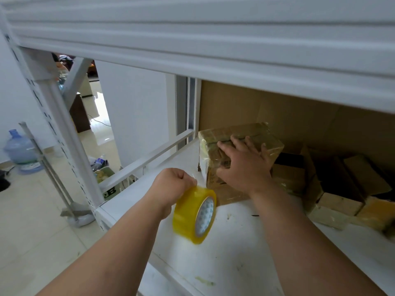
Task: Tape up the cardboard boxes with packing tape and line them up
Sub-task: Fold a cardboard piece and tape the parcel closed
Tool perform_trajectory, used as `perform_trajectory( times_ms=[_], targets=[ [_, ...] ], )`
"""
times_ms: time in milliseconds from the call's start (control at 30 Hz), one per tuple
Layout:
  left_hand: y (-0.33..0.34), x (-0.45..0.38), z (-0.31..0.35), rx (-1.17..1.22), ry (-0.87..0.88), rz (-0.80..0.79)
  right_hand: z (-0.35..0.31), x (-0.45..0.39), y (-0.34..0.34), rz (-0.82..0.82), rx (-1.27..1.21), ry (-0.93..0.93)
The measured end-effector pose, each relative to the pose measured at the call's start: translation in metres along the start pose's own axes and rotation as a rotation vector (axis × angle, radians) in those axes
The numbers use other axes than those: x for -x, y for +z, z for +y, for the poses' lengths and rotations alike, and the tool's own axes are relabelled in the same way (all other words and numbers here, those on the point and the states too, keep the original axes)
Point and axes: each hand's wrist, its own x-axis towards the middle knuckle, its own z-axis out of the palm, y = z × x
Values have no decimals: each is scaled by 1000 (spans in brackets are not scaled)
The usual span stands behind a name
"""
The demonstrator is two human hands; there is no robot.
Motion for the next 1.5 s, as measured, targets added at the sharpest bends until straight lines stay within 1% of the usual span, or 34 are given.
perform_trajectory(
  times_ms=[67, 167, 233, 333, 400, 467, 500, 567, 600, 633, 667, 700, 800, 833, 867, 900, 967, 1033, 1100, 1133, 1233, 1267, 1300, 1367, 1400, 1467, 1500],
  targets=[
    [0, 2, -6, 175, -59, -10, -2, -2, -2, -2, -49, 26],
    [7, 6, -4, 450, -169, -21, -8, -2, 3, 70, -33, 57],
    [14, 7, 0, 552, -201, -16, -11, -3, 7, 95, -32, 48],
    [24, 10, 0, 542, -209, 3, -8, -2, 3, 102, -92, -13],
    [28, 11, -6, 553, -233, 21, -3, 8, 1, 210, -215, -20],
    [32, 11, -11, 657, -298, 11, -1, 28, 4, 378, -371, 76],
    [35, 12, -12, 722, -347, -12, -1, 38, 8, 420, -427, 123],
    [44, 16, -13, 788, -437, -73, -2, 53, 17, 440, -450, 179],
    [50, 16, -15, 772, -457, -106, -1, 57, 19, 440, -428, 199],
    [56, 16, -21, 706, -451, -126, 0, 57, 19, 429, -388, 214],
    [62, 14, -27, 584, -413, -128, 2, 54, 17, 399, -332, 220],
    [67, 12, -34, 413, -346, -121, 5, 50, 15, 350, -273, 215],
    [64, 5, -49, -235, -127, -119, 5, 35, 9, 205, -159, 185],
    [59, 2, -48, -377, -51, -95, 3, 29, 8, 176, -131, 185],
    [52, -3, -45, -445, 28, -42, -1, 24, 7, 154, -111, 192],
    [44, -9, -38, -436, 97, 27, -7, 19, 7, 136, -98, 204],
    [27, -28, -19, -272, 197, 158, -18, 11, 8, 119, -65, 233],
    [12, -48, 4, -73, 280, 203, -29, 6, 7, 151, -17, 257],
    [1, -65, 28, 26, 347, 162, -36, 3, 5, 201, 9, 273],
    [-3, -71, 37, 28, 373, 104, -38, 3, 5, 225, 8, 270],
    [-6, -80, 51, -112, 402, -161, -39, 3, 8, 286, -46, 246],
    [-4, -81, 49, -129, 399, -209, -38, 3, 10, 288, -64, 236],
    [-3, -83, 46, -103, 408, -196, -37, 3, 13, 280, -83, 226],
    [-2, -87, 42, 4, 449, -70, -33, 5, 16, 241, -163, 213],
    [-4, -89, 42, 42, 466, -41, -31, 7, 16, 223, -224, 213],
    [-9, -93, 40, 72, 479, -67, -27, 10, 15, 213, -314, 226],
    [-12, -93, 37, 69, 484, -96, -26, 11, 14, 206, -322, 228]
  ],
)
